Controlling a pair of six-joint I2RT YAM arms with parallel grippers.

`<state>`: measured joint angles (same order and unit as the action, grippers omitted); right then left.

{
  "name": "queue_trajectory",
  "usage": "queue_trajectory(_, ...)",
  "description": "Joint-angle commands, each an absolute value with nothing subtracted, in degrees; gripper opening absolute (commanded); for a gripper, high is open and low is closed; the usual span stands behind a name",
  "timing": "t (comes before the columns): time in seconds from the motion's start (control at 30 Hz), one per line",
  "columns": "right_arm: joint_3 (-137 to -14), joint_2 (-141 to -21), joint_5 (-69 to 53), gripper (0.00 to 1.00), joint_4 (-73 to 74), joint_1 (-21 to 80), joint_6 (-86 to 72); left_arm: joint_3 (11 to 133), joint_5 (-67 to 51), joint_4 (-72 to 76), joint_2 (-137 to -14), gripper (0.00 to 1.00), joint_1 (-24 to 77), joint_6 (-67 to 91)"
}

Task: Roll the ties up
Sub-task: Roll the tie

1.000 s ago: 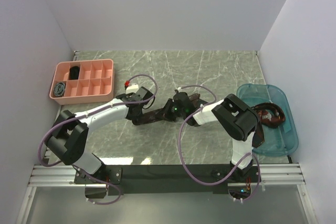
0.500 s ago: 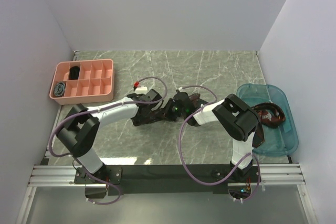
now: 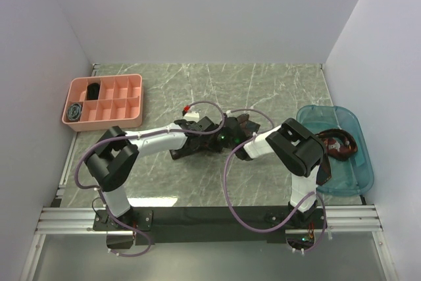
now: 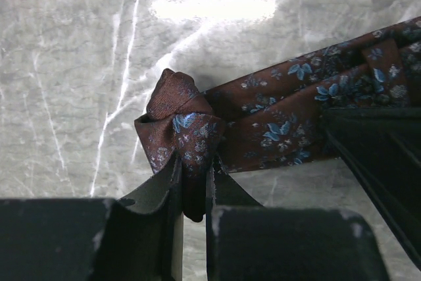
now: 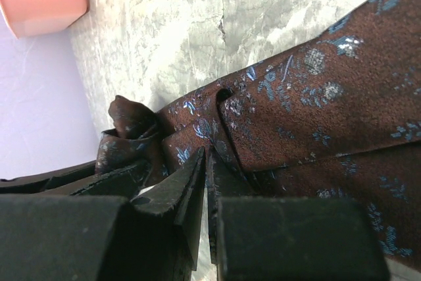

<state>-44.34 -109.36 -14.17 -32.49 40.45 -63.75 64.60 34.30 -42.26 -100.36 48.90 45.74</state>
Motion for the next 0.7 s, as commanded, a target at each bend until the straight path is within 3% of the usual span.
queue_trajectory(0.0, -42.4, -110.6, -12.1, 0.12, -32.3, 39.8, -63.7, 63.2, 30.5, -40.3, -101.2, 0.01, 49.7, 47.1)
queue_trajectory(0.13, -41.8, -111.4, -12.8, 0.12, -34.1, 39.7, -64.1, 61.7, 29.4, -38.0, -99.9, 0.02, 49.8, 46.9)
queue_trajectory(0.3, -41.0, -111.5, -13.8, 0.12, -36.7, 39.5, -63.9, 59.5, 28.0, -33.8, -98.0, 0.17, 50.0, 46.4)
queue_trajectory(0.67, -41.2, -108.3, -17.1, 0.13, -40.3, 38.9, -58.9, 53.4, 24.6, -24.6, -93.1, 0.38, 49.9, 45.4)
